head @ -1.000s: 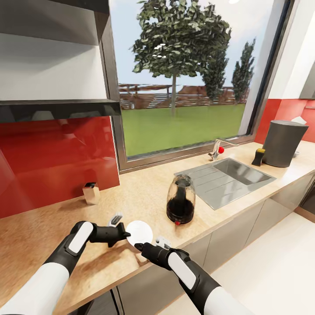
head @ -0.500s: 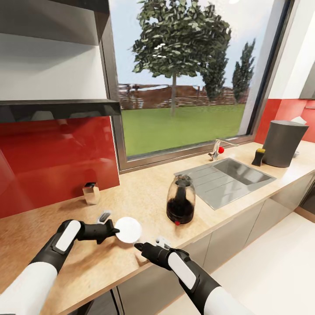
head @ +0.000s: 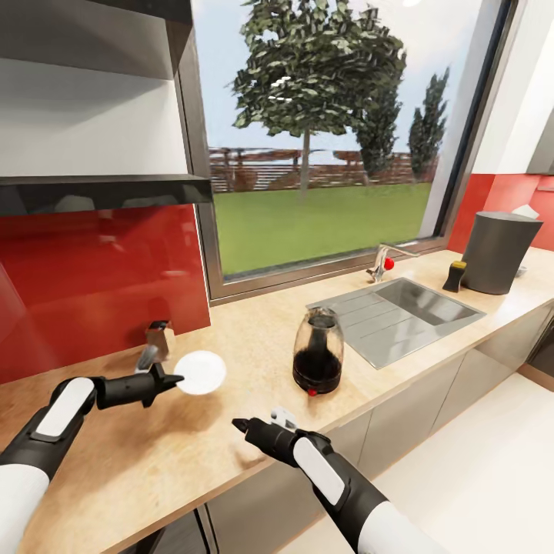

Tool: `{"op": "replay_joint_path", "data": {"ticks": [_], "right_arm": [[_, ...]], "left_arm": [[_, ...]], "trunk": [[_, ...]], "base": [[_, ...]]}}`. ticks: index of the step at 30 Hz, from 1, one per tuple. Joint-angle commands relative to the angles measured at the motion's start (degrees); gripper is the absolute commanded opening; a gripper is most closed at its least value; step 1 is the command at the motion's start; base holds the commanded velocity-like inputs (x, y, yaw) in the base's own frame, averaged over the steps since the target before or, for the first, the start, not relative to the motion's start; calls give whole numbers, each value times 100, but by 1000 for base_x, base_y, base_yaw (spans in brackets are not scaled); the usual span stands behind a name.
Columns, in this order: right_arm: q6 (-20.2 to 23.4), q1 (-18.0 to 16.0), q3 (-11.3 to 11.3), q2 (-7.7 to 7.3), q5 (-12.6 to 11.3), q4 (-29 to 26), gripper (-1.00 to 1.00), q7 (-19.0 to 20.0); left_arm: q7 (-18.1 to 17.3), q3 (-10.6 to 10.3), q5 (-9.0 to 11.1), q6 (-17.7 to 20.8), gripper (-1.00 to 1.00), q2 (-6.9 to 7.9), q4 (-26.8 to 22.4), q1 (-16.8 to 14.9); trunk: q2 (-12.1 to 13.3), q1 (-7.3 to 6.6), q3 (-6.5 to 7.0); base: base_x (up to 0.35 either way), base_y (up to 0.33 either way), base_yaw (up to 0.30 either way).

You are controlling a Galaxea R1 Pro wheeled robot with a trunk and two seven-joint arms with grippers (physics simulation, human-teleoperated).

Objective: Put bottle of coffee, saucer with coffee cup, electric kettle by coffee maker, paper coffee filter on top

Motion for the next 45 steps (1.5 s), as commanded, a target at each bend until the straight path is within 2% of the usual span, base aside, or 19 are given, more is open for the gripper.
{"op": "replay_joint_path", "data": {"ticks": [1, 7, 16, 41, 45], "right_arm": [[13, -5, 2, 0, 13, -6, 100, -21], [-8, -4, -7, 0, 18, -320, 100, -14], [-30, -3, -6, 0, 13, -454, 100, -19], [-27, 0, -6, 0, 12, -410, 100, -19], [-33, 3, -8, 0, 45, -123, 100, -14]], "left_arm": [[-53, 1, -33, 15, -100, 33, -8, -4], [-53, 8, 6, 15, -100, 132, -16, 0], [-53, 6, 11, 15, -100, 140, -6, 5], [-53, 1, 11, -1, -100, 125, 80, 14], [-53, -40, 11, -2, -100, 122, 76, 108]], "trunk": [[-11, 3, -12], [-11, 3, -12], [-11, 3, -10], [-11, 3, -78], [-11, 3, -79]], "base": [[0, 0, 0], [0, 0, 0], [-80, -52, -34], [-273, -157, -293], [-310, -118, -300]]}}
